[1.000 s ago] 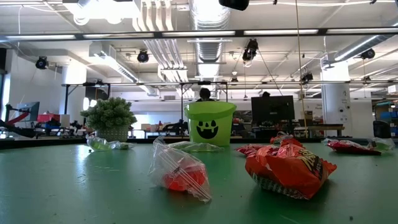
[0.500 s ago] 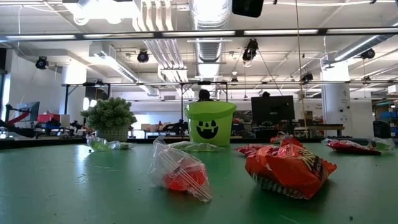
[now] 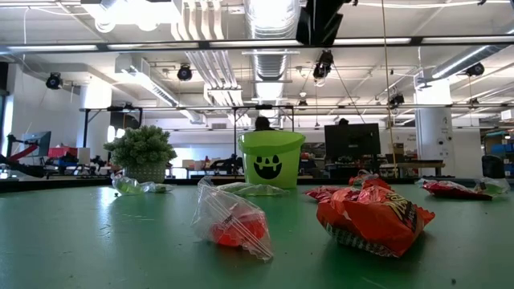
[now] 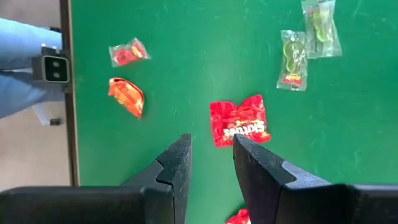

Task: Organize candy in baskets
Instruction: Put the green candy into the violet bucket

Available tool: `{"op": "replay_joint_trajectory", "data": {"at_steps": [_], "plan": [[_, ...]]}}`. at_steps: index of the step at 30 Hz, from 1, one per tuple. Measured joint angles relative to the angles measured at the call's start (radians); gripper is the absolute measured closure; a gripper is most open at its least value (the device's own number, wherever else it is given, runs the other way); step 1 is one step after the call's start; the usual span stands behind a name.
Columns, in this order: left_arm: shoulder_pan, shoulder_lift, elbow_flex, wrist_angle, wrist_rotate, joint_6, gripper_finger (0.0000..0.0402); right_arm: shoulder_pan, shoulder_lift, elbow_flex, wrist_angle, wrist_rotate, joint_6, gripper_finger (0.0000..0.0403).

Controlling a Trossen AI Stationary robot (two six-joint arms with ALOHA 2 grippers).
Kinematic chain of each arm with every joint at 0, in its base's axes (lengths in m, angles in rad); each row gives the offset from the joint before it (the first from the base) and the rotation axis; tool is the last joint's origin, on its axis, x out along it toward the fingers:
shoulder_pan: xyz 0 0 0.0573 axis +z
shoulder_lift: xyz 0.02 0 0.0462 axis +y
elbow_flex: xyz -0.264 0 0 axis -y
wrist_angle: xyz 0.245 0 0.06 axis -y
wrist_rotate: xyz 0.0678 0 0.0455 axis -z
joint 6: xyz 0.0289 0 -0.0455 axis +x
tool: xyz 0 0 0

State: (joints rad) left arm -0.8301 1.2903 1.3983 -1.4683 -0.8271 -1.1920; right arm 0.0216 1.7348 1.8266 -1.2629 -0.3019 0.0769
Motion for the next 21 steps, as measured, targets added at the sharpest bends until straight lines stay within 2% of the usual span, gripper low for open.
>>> {"op": "replay_joint_trajectory", "data": {"at_steps": [2, 5, 14, 21], "plan": [[0.003, 0.0, 0.008, -0.046, -0.081, -0.02, 0.0277, 0.0, 0.001, -0.036, 0.044, 0.0, 0.001, 0.0294], [0.006, -0.005, 0.016, -0.098, -0.15, -0.031, 0.0277, 0.0, 0.001, -0.077, 0.138, 0.0, 0.001, 0.0294], [0.056, -0.089, -0.027, -0.103, -0.18, 0.061, 0.0277, -0.01, 0.001, -0.151, 0.399, 0.026, -0.073, 0.0294], [0.096, -0.172, -0.038, -0.103, -0.229, 0.112, 0.0277, -0.046, 0.001, -0.225, 0.508, 0.158, -0.079, 0.0294]]}}
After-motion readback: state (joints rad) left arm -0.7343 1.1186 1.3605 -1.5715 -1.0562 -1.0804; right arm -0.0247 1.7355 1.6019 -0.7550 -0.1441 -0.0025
